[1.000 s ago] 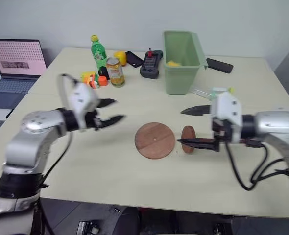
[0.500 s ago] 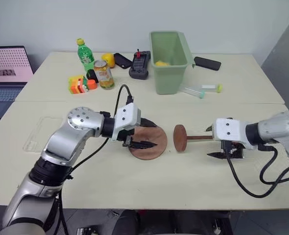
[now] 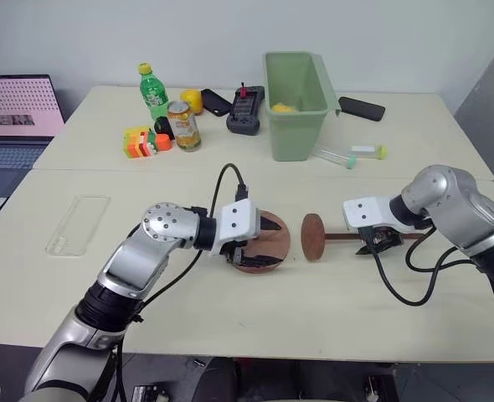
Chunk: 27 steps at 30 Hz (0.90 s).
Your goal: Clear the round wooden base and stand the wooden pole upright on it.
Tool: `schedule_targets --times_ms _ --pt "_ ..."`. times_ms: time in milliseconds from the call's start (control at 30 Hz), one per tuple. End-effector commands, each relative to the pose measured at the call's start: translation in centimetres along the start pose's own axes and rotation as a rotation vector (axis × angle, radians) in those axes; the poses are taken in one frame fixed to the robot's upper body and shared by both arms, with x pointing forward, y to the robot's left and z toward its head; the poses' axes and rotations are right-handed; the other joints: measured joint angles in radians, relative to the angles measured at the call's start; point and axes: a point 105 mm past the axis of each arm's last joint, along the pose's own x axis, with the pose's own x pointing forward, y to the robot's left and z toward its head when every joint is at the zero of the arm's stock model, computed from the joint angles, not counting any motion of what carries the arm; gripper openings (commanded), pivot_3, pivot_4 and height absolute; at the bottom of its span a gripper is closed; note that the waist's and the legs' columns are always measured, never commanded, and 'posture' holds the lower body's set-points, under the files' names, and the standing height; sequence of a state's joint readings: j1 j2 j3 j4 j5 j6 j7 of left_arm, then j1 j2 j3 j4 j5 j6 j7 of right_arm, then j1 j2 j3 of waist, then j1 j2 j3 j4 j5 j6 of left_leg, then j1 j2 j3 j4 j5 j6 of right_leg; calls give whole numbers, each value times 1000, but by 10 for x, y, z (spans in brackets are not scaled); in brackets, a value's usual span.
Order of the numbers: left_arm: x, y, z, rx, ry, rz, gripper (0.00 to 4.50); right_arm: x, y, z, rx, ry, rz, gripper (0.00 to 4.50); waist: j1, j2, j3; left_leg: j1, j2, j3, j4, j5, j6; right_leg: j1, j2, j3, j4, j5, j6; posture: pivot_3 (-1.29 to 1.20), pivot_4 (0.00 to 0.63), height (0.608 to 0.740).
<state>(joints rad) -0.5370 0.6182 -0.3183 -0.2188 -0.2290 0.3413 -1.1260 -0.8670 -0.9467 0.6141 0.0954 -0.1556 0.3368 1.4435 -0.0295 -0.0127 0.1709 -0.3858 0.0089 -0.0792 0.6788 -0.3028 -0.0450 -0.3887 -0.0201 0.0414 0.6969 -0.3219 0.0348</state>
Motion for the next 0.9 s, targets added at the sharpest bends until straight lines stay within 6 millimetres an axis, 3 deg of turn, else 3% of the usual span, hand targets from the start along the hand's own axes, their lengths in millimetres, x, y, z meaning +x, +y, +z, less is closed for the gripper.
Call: schedule_targets --times_ms 33,167,300,633,767,900 --pt "5 -3 7 36 -21 10 3243 -7 -5 -5 -23 37 26 2012 0 0 0 0 0 0 0 0 0 0 0 0 0 0 0 0 150 740" --pt "9 -4 6 27 -27 19 3243 -6 -4 -10 -16 50 51 888 0 0 0 0 0 0 0 0 0 0 0 0 0 0 0 0 150 740" --pt "11 -7 5 15 -33 20 3243 -5 -3 -14 -7 52 61 203 -1 0 0 0 0 0 0 0 0 0 0 0 0 0 0 0 150 740" --pt "2 -7 -6 -1 1 13 3243 -15 -3 -3 38 -35 22 199 0 0 0 0 0 0 0 0 0 0 -1 0 1 0 0 0 150 740" --pt "-24 10 -15 -2 63 109 3243 -65 -19 33 47 -271 -149 199 -1 2 3 0 1 0 0 0 0 0 0 0 1 0 0 0 150 740" --pt "-53 19 -26 -24 123 159 3243 -94 -14 66 97 -518 -254 198 -2 2 3 0 1 -1 0 0 0 -1 0 -1 1 0 0 0 150 740"
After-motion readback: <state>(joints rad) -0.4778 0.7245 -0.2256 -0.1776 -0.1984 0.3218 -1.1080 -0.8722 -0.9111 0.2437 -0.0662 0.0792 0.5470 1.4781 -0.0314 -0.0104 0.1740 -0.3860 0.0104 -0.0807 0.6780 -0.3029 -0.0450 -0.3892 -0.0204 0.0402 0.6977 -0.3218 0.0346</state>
